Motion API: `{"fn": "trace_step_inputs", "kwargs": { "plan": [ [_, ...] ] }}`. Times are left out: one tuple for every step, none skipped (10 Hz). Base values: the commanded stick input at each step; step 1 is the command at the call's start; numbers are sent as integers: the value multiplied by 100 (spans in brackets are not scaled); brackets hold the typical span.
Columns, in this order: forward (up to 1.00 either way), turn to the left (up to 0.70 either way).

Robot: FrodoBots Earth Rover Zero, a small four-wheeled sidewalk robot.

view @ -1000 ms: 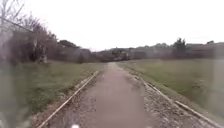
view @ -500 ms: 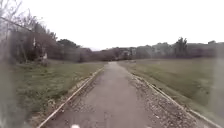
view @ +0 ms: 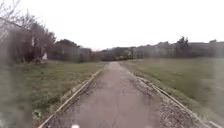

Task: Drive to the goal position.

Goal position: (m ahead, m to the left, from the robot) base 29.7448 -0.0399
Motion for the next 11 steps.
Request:
{"fn": "trace_step_inputs", "kwargs": {
  "plan": [
    [70, 0],
    [70, 0],
    [70, 0],
    [70, 0],
    [70, 0],
    [70, 0],
    [70, 0],
    [70, 0],
    [70, 0],
    [70, 0],
    [70, 0]
  ]
}}
